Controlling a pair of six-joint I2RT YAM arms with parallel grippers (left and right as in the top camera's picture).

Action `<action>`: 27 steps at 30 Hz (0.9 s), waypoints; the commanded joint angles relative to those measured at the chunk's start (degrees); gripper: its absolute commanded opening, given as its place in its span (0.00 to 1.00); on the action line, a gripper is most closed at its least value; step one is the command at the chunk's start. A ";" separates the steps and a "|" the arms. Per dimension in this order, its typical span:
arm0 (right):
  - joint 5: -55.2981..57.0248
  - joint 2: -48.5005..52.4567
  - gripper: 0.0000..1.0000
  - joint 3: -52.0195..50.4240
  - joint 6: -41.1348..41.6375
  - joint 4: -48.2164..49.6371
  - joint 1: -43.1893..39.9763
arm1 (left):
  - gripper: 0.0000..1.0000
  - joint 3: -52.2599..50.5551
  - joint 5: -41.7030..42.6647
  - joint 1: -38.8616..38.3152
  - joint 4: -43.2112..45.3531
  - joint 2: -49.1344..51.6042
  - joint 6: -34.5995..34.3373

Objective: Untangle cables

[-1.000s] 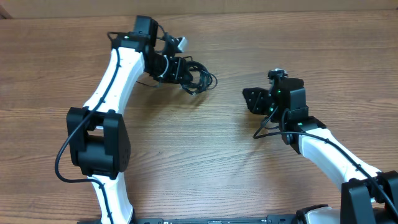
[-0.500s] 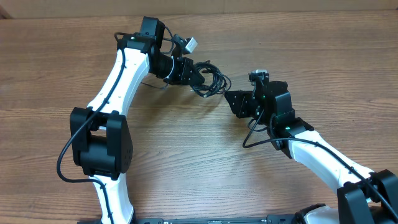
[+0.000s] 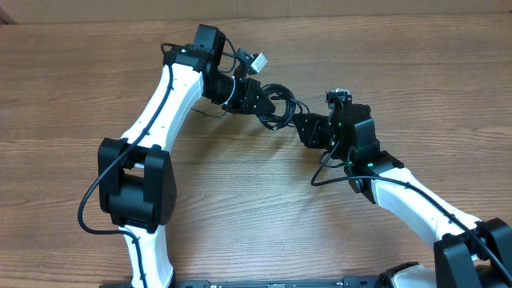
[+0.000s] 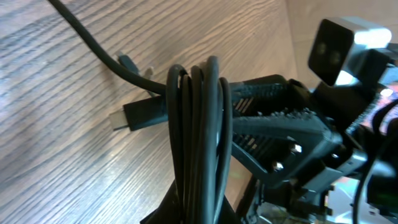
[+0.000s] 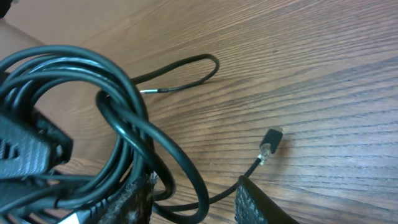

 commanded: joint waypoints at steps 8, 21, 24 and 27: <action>4.35 -0.04 0.45 -0.11 3.34 2.56 0.22 | 0.04 0.94 13.07 -1.20 -3.32 -0.90 6.95; 17.40 -0.04 0.41 -0.11 13.09 -6.03 -8.90 | 0.04 0.94 14.51 -3.96 -15.13 -1.01 23.43; 15.85 -0.04 0.39 -0.11 12.66 -10.01 -13.73 | 0.04 0.94 14.53 -2.16 -14.51 -1.01 23.52; 14.43 -0.04 0.39 -0.11 12.33 -12.55 -16.44 | 0.04 0.94 14.60 -0.20 -12.11 -1.01 23.50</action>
